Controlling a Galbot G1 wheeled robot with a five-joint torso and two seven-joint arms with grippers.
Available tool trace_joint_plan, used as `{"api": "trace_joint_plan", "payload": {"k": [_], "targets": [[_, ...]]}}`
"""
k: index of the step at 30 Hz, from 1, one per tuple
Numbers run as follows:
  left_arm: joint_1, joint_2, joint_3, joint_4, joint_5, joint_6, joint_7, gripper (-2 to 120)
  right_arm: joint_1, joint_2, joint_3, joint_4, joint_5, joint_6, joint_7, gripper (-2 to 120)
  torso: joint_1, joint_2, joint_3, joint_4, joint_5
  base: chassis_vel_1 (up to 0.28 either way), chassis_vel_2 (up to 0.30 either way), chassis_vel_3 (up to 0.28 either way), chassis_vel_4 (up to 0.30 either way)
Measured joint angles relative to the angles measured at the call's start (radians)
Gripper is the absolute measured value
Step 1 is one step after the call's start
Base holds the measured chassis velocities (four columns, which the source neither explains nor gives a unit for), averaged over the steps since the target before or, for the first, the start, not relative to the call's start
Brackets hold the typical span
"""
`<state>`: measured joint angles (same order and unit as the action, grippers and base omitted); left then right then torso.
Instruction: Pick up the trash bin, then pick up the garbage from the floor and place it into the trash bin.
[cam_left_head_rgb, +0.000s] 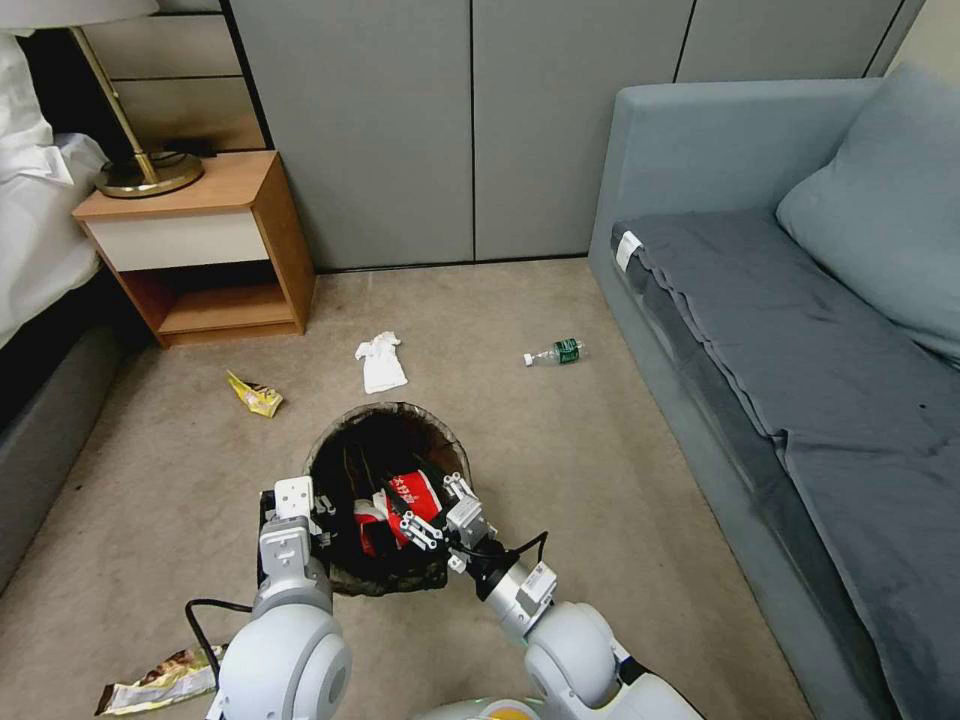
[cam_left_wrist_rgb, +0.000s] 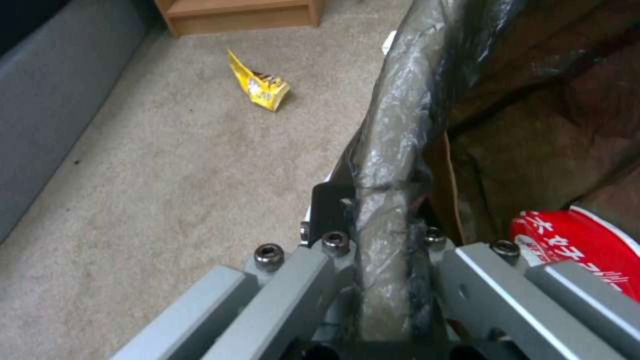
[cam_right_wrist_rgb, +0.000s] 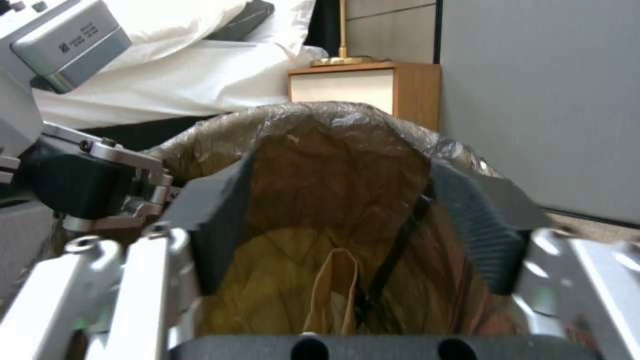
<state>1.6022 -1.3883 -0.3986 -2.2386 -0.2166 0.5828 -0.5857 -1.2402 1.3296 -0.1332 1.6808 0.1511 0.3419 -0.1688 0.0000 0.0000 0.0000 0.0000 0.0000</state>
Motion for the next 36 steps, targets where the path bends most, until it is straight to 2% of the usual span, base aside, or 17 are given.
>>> {"api": "trace_joint_plan", "payload": {"k": [3,5,7,13,16,17,21,24,29,36], "targets": [[0.000,-0.001,0.000,-0.001,0.001,0.000,0.000,0,0.000,0.000,-0.002,0.006,0.000,-0.002,0.001,86,0.000,0.000,0.000,0.0000,-0.0001,0.000,0.000,0.000,0.000],[0.001,-0.001,0.000,-0.001,0.001,0.000,0.000,0,0.000,-0.001,-0.002,0.007,0.000,-0.002,0.002,87,0.000,0.000,0.000,0.0000,0.0000,0.000,0.000,0.000,0.000],[0.001,-0.001,0.000,-0.002,0.001,0.000,0.000,0,0.000,-0.001,-0.003,0.016,0.000,-0.002,0.004,97,0.000,0.000,0.000,0.0000,0.0000,0.000,0.000,0.000,0.000],[0.002,0.000,-0.001,-0.003,0.001,0.000,0.000,0,-0.013,0.007,0.013,0.092,-0.021,0.002,0.054,100,0.000,0.000,0.000,0.0001,0.0000,0.000,0.000,0.000,0.000],[0.001,0.002,-0.003,0.002,0.002,0.000,0.000,0,-0.038,0.019,0.057,0.193,-0.049,0.001,0.121,100,0.000,0.000,0.000,0.0000,0.0000,0.000,0.000,0.000,0.000],[0.001,0.002,-0.003,0.002,0.002,0.000,0.000,0,-0.038,0.019,0.057,0.193,-0.049,0.001,0.121,100,0.000,0.000,0.000,0.0000,0.0000,0.000,0.000,0.000,0.000],[-0.001,0.004,-0.005,0.012,0.003,-0.001,0.000,0,-0.099,0.030,0.148,0.337,-0.072,-0.005,0.222,100,0.000,0.000,0.000,0.0000,0.0000,0.000,0.000,0.000,0.000],[-0.003,0.004,-0.007,0.013,0.003,-0.001,0.000,0,-0.145,0.035,0.199,0.382,-0.077,-0.002,0.259,100,0.000,0.000,0.000,-0.0001,-0.0001,0.000,0.000,0.000,0.000],[-0.008,0.003,-0.009,0.015,0.002,-0.001,0.000,0,-0.234,0.051,0.286,0.396,-0.095,0.039,0.300,100,0.000,0.000,0.000,-0.0001,0.0000,0.000,0.000,0.000,0.000],[-0.009,0.003,-0.016,0.013,-0.002,-0.002,0.000,0,-0.302,0.069,0.353,0.355,-0.104,0.098,0.323,100,0.000,0.000,0.000,0.0000,0.0001,0.000,0.000,0.000,0.000]]}}
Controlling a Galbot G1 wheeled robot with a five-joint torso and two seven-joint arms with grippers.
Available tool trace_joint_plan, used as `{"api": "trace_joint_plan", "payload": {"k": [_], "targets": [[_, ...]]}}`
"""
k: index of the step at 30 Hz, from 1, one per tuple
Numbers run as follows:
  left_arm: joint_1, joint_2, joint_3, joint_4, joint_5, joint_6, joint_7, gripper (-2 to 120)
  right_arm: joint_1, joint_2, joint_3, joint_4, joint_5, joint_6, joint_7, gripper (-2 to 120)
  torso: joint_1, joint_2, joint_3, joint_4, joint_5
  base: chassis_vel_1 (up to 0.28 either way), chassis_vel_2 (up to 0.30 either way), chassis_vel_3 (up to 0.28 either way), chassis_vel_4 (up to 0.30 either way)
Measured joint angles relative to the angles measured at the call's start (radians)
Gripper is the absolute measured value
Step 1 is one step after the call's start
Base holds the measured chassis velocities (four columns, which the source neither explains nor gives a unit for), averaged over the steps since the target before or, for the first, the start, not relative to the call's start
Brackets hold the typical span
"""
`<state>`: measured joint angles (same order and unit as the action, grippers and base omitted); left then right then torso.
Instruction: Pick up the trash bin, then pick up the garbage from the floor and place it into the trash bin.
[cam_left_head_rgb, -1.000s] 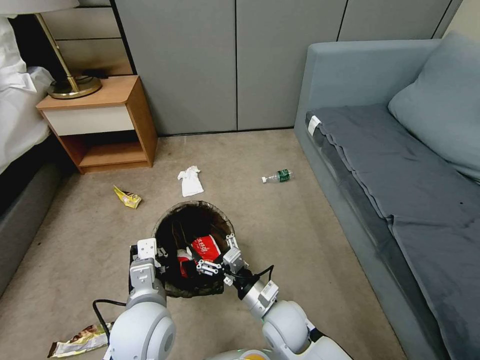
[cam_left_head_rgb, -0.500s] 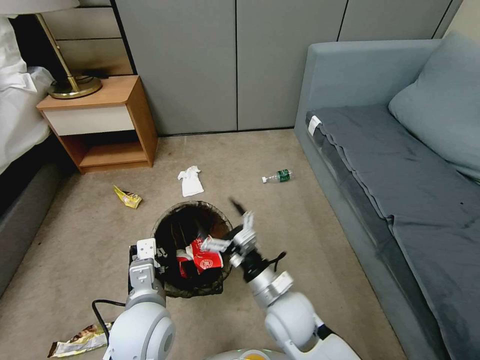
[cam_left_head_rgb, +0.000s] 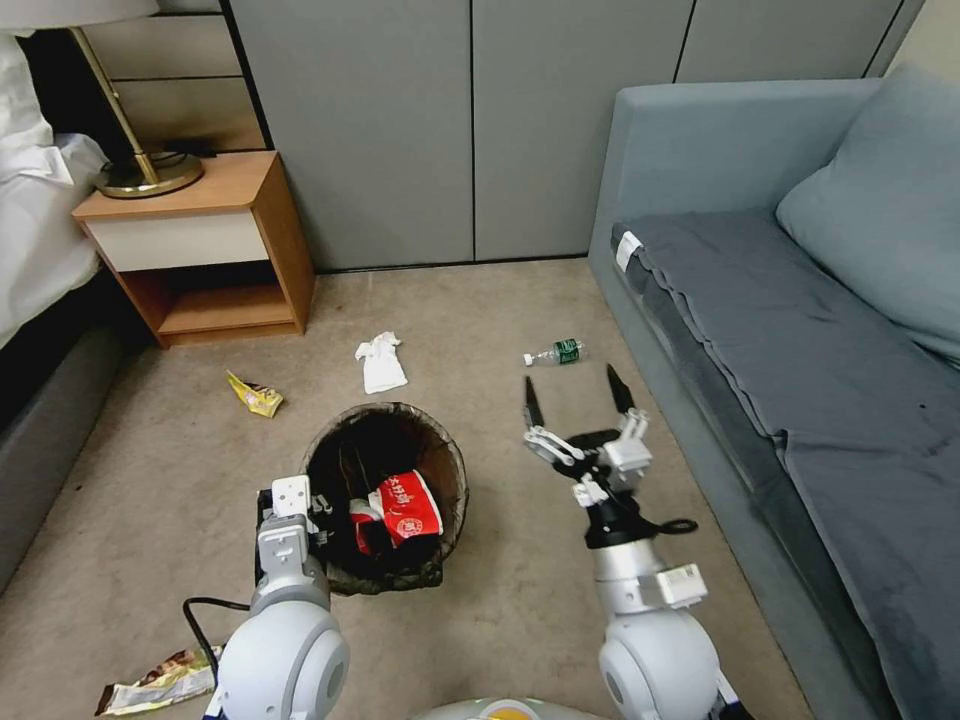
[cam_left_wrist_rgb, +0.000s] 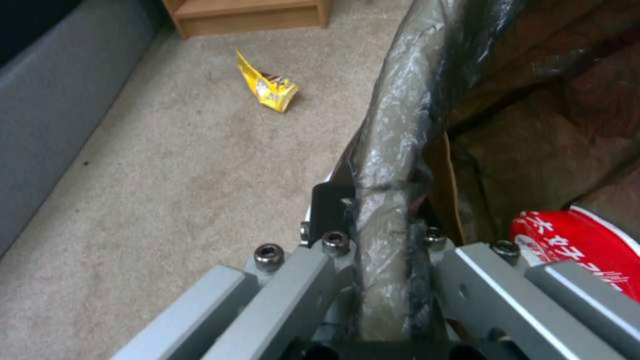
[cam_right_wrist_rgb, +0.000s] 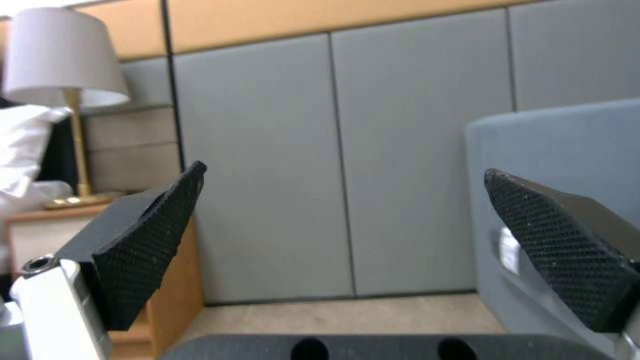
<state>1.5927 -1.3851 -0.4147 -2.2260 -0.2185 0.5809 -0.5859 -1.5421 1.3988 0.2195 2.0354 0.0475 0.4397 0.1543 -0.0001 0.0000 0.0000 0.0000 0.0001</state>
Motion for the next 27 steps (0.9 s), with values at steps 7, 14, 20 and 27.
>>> {"api": "trace_joint_plan", "payload": {"k": [7,14,20,27], "targets": [[0.003,0.003,-0.006,-0.008,-0.005,-0.001,0.000,0,-0.033,0.007,0.043,-0.042,-0.005,0.038,0.005,100,0.000,0.000,0.000,0.0000,-0.0001,0.000,0.000,0.000,0.000],[-0.003,0.005,-0.006,-0.009,-0.010,-0.001,-0.001,0,-0.039,0.007,0.069,-0.074,-0.006,0.054,0.001,100,0.000,0.000,0.000,0.0000,-0.0001,0.000,0.000,0.000,0.000],[0.000,0.004,-0.006,-0.010,-0.010,-0.001,-0.001,0,-0.032,0.010,0.072,-0.094,-0.009,0.064,-0.006,100,0.000,0.000,0.000,0.0000,-0.0002,0.000,0.000,0.000,0.000],[0.002,0.004,-0.005,-0.012,-0.009,-0.001,-0.002,0,-0.024,0.013,0.069,-0.095,-0.009,0.065,-0.007,100,0.000,0.000,0.000,0.0000,-0.0001,-0.005,0.009,0.007,-0.007]]}}
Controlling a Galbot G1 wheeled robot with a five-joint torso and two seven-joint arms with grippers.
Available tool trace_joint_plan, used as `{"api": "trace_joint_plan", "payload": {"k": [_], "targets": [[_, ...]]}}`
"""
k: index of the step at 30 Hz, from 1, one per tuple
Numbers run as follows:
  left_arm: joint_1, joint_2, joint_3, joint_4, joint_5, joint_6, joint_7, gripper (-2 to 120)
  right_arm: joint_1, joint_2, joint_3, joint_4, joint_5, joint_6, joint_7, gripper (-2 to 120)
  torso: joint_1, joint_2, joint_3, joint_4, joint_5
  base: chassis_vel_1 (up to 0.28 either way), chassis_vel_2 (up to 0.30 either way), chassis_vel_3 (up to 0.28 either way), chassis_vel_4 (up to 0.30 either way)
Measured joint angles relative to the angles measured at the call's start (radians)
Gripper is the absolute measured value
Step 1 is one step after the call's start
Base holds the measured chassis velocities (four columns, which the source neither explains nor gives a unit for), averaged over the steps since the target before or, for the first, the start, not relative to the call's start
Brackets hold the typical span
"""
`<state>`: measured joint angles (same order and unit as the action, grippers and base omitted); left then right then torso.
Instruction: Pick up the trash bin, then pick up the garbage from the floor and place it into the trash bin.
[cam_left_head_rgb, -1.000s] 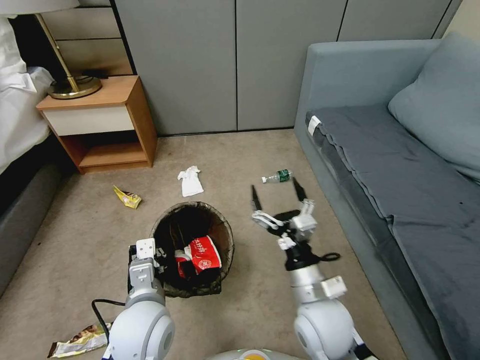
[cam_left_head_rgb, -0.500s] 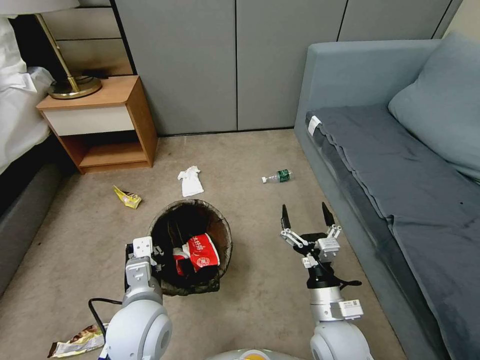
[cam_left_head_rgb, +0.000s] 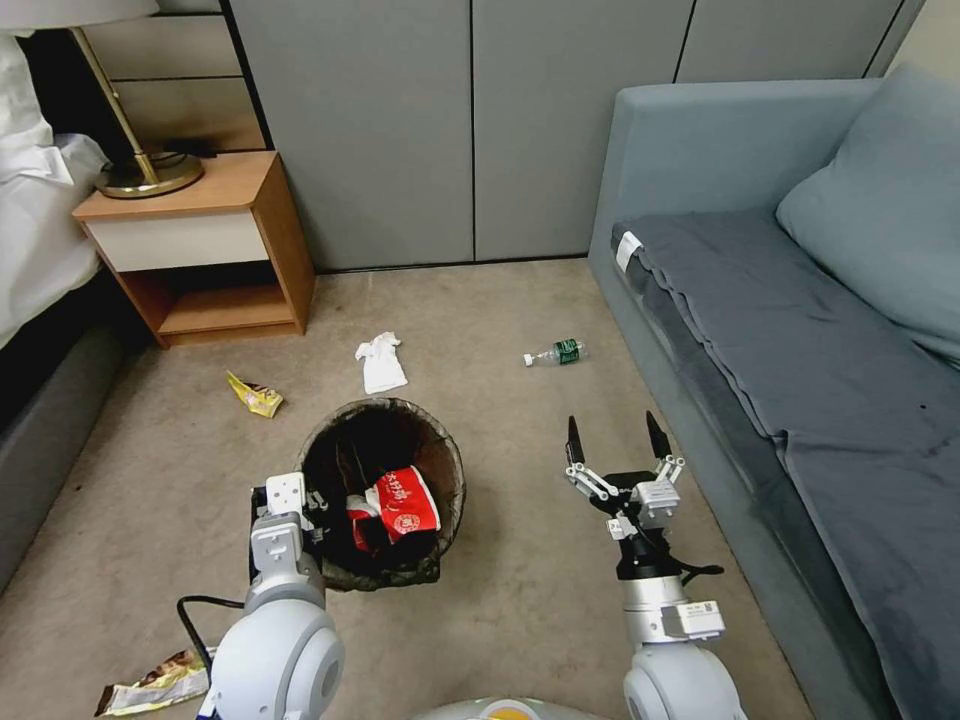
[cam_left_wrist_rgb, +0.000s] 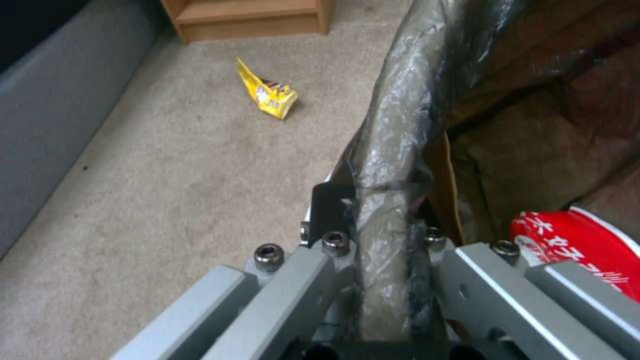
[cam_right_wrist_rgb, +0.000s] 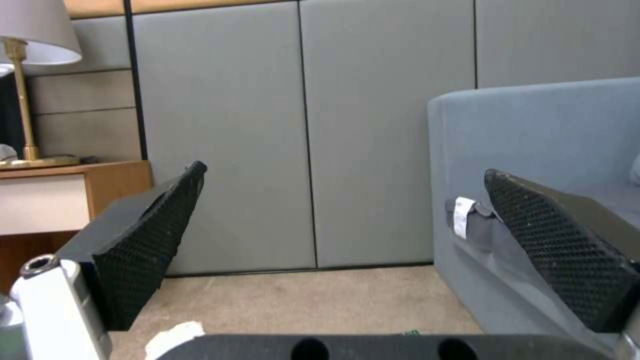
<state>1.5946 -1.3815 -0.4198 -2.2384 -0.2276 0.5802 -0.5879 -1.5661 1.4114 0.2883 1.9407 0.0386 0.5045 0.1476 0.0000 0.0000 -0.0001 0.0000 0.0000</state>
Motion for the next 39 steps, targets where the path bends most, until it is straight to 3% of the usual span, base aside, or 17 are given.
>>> {"api": "trace_joint_plan", "payload": {"k": [28,39], "targets": [[0.003,-0.001,0.000,-0.007,0.001,0.000,0.000,0,0.014,-0.001,-0.003,0.007,0.000,-0.007,-0.003,100,0.000,0.000,0.000,0.0000,0.0002,-0.161,0.154,0.162,-0.157],[0.006,-0.002,0.001,-0.007,0.004,-0.001,0.000,0,0.038,0.001,-0.009,-0.008,-0.017,0.054,-0.028,100,0.000,0.000,0.000,0.0000,0.0000,-0.092,0.106,0.087,-0.077]]}}
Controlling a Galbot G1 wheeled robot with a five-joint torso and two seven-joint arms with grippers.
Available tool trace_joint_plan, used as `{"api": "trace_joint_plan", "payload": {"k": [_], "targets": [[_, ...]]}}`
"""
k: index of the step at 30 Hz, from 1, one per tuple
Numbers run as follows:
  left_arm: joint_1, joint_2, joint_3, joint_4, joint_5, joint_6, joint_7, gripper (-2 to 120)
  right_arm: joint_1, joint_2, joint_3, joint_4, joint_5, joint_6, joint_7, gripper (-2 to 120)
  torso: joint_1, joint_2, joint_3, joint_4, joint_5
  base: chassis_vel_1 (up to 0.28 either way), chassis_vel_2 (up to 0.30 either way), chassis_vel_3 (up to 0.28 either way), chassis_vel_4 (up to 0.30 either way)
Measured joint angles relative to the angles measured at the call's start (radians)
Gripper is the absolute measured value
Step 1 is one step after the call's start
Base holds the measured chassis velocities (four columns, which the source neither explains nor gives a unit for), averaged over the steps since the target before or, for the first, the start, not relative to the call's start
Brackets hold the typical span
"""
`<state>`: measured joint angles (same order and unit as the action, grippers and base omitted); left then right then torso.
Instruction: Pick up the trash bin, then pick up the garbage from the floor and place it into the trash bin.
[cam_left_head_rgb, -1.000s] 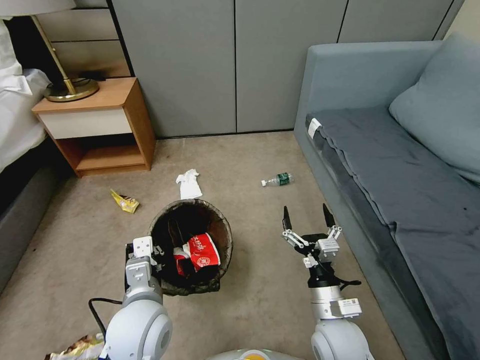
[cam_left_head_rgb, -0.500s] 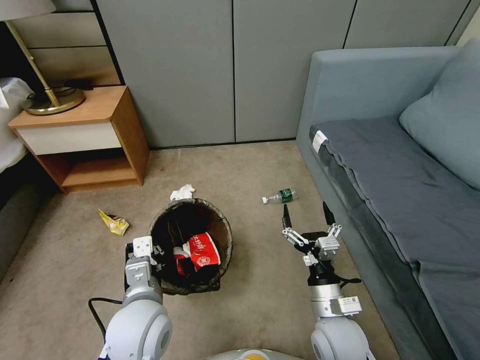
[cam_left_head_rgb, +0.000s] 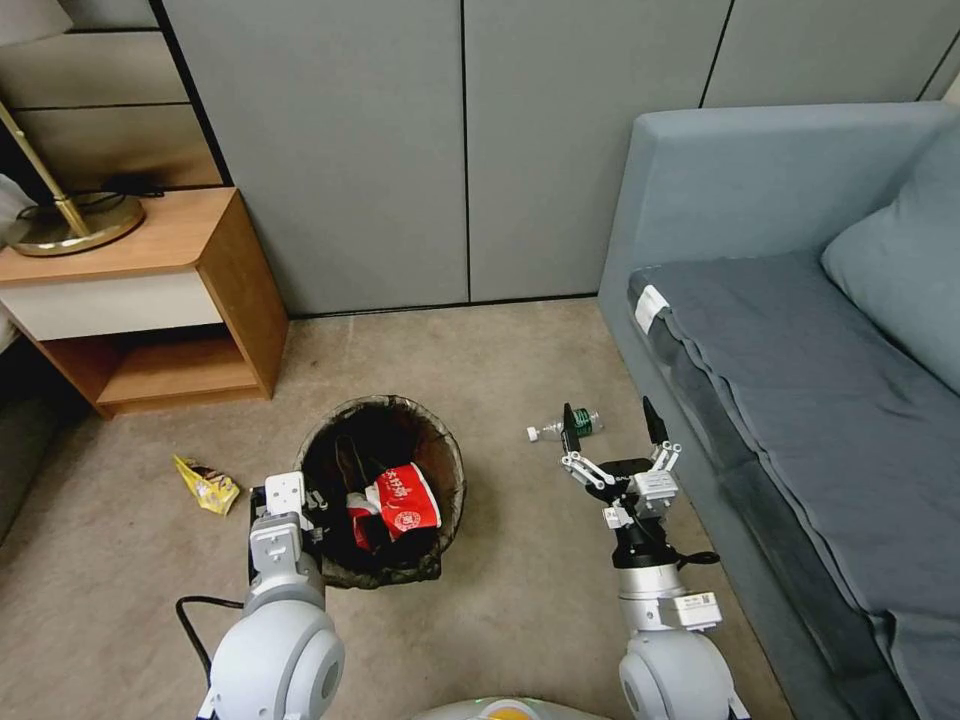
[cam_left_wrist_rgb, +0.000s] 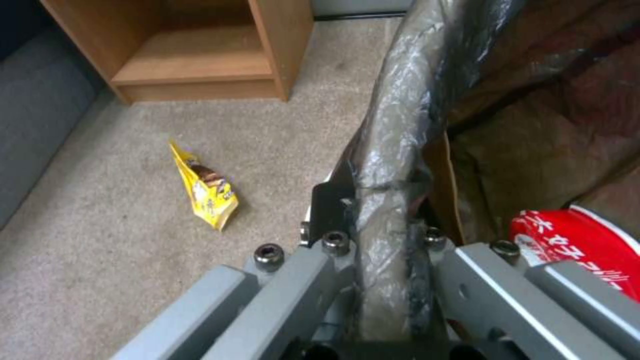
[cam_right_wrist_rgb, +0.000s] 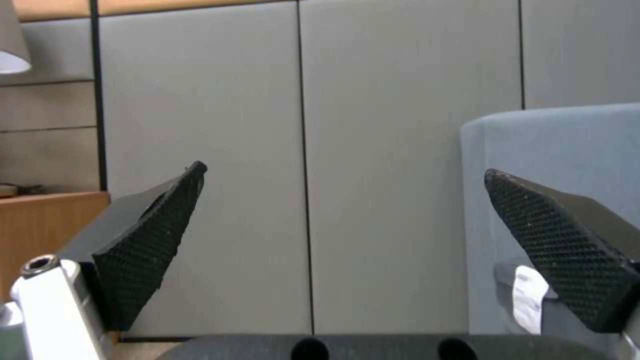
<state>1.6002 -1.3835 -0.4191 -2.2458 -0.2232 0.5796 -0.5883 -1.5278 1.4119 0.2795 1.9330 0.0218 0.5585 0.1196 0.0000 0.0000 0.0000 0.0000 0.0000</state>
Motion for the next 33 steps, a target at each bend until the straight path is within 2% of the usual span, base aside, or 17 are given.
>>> {"api": "trace_joint_plan", "payload": {"k": [5,20,22,23,26,28,30,31,33], "targets": [[0.000,0.003,0.000,-0.003,0.000,0.000,0.000,0,0.017,-0.004,-0.006,0.000,-0.001,-0.002,-0.001,100,0.000,0.000,0.000,-0.0001,0.0000,0.000,0.000,0.000,0.000],[0.006,0.006,0.000,-0.003,0.002,0.000,-0.001,0,0.185,-0.068,-0.035,-0.014,0.020,-0.148,-0.024,100,0.000,0.000,0.000,0.0000,0.0000,0.000,0.000,0.000,0.000],[0.001,0.011,-0.001,-0.003,0.000,0.001,-0.001,0,0.215,-0.091,-0.017,-0.036,0.009,-0.178,-0.096,100,0.000,0.000,0.000,-0.0003,0.0002,0.000,0.000,0.000,0.000],[0.001,0.011,-0.001,-0.003,0.000,0.001,-0.001,0,0.215,-0.091,-0.017,-0.036,0.009,-0.178,-0.096,100,0.000,0.000,0.000,-0.0003,0.0002,0.000,0.000,0.000,0.000],[-0.001,0.013,-0.002,-0.002,-0.002,0.001,-0.002,0,0.303,-0.145,0.013,-0.098,-0.010,-0.220,-0.221,100,0.000,0.000,0.000,-0.0002,0.0002,0.000,0.000,0.000,0.000],[-0.001,0.013,-0.002,-0.002,-0.002,0.001,-0.002,0,0.323,-0.156,0.017,-0.113,-0.011,-0.228,-0.245,100,0.000,0.000,0.000,0.0001,0.0003,0.000,0.000,0.000,0.000],[0.001,0.010,-0.002,-0.002,-0.001,0.001,-0.002,0,0.409,-0.208,0.027,-0.184,-0.032,-0.257,-0.338,100,0.000,0.000,0.000,0.0001,0.0001,0.000,0.000,0.000,0.000],[0.001,0.010,-0.002,-0.002,-0.001,0.001,-0.002,0,0.409,-0.208,0.027,-0.184,-0.032,-0.257,-0.338,100,0.000,0.000,0.000,0.0001,0.0001,0.000,0.000,0.000,0.000],[0.003,0.008,-0.001,-0.002,0.001,0.001,-0.002,0,0.479,-0.252,0.027,-0.262,-0.069,-0.263,-0.403,100,0.000,0.000,0.000,0.0001,-0.0001,0.000,0.000,0.000,0.000]]}}
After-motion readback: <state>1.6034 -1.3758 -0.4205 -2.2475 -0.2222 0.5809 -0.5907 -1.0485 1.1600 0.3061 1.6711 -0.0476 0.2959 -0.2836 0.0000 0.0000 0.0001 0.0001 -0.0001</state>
